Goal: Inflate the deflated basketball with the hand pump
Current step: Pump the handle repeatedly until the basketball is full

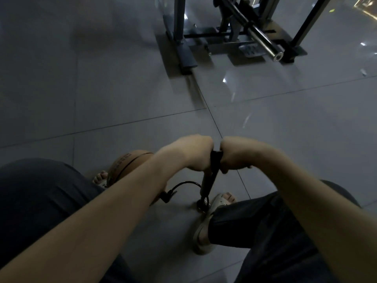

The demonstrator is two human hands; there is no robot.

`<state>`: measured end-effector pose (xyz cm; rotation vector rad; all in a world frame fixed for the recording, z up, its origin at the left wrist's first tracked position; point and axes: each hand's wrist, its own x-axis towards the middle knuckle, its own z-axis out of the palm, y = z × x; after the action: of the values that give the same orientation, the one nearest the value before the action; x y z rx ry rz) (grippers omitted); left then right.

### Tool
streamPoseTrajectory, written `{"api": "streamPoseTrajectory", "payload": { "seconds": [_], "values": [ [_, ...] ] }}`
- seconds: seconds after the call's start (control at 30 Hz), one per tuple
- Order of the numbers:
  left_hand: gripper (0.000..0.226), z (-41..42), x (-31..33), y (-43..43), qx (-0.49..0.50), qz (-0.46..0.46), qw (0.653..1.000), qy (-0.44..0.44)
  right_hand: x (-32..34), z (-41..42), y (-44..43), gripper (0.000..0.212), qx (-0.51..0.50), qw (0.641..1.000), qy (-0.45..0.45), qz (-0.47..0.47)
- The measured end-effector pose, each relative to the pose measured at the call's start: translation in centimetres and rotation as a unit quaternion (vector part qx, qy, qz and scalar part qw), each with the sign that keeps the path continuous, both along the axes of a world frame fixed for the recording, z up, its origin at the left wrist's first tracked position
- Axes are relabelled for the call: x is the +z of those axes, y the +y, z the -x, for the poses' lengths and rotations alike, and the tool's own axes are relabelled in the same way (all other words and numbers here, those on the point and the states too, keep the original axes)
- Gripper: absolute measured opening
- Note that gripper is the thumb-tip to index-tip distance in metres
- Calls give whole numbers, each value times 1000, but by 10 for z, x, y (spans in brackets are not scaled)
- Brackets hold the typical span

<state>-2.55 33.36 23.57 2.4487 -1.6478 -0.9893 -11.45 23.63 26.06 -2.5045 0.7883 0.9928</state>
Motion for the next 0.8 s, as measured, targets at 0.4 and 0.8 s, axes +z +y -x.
{"api": "streamPoseTrajectory", "payload": {
  "seconds": [0.4, 0.8],
  "values": [
    [13, 43, -108, 13, -56, 15, 996, -72, -117, 42, 11, 27, 31, 999, 2, 32],
    [17, 58, -107, 28, -87, -47, 993, -58, -126, 59, 40, 22, -17, 999, 45, -11]
  ]
}}
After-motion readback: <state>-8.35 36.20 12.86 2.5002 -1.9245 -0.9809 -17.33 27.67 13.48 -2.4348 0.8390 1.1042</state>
